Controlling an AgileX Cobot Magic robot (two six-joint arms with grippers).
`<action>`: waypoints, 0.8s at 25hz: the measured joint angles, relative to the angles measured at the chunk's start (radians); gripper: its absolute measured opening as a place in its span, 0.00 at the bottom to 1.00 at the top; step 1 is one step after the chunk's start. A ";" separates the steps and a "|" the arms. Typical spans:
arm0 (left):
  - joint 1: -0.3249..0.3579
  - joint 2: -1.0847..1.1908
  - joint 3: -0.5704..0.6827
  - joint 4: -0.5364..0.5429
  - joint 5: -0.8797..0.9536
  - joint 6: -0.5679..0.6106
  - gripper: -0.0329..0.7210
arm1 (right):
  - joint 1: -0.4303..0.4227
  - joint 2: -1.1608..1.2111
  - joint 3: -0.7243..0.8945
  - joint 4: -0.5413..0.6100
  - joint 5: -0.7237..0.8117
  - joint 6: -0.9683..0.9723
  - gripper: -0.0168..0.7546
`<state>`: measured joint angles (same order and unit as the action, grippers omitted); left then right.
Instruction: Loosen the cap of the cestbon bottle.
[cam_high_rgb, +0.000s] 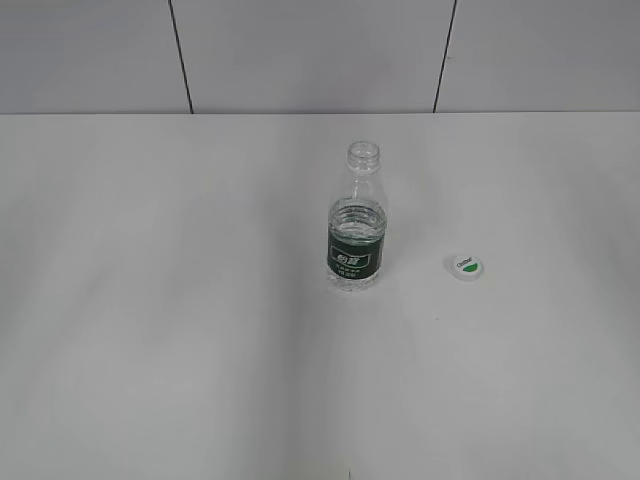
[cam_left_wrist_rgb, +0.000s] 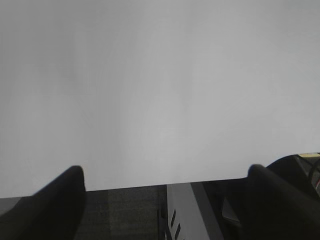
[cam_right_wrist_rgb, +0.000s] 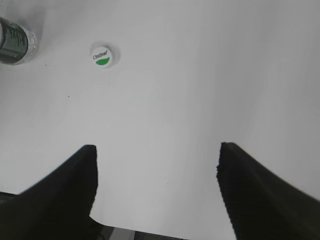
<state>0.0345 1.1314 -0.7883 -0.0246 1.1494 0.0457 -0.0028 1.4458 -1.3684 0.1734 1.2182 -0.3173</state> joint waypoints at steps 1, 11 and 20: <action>0.000 -0.029 0.007 -0.005 0.001 0.000 0.82 | 0.000 -0.020 0.021 0.000 -0.004 -0.001 0.76; 0.000 -0.292 0.014 -0.034 0.050 -0.004 0.82 | 0.000 -0.148 0.193 0.000 -0.092 -0.001 0.76; 0.000 -0.510 0.050 -0.039 0.070 -0.020 0.82 | 0.000 -0.252 0.302 0.003 -0.109 -0.001 0.76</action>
<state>0.0345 0.6219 -0.7381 -0.0631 1.2198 0.0252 -0.0028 1.1934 -1.0662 0.1759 1.1092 -0.3182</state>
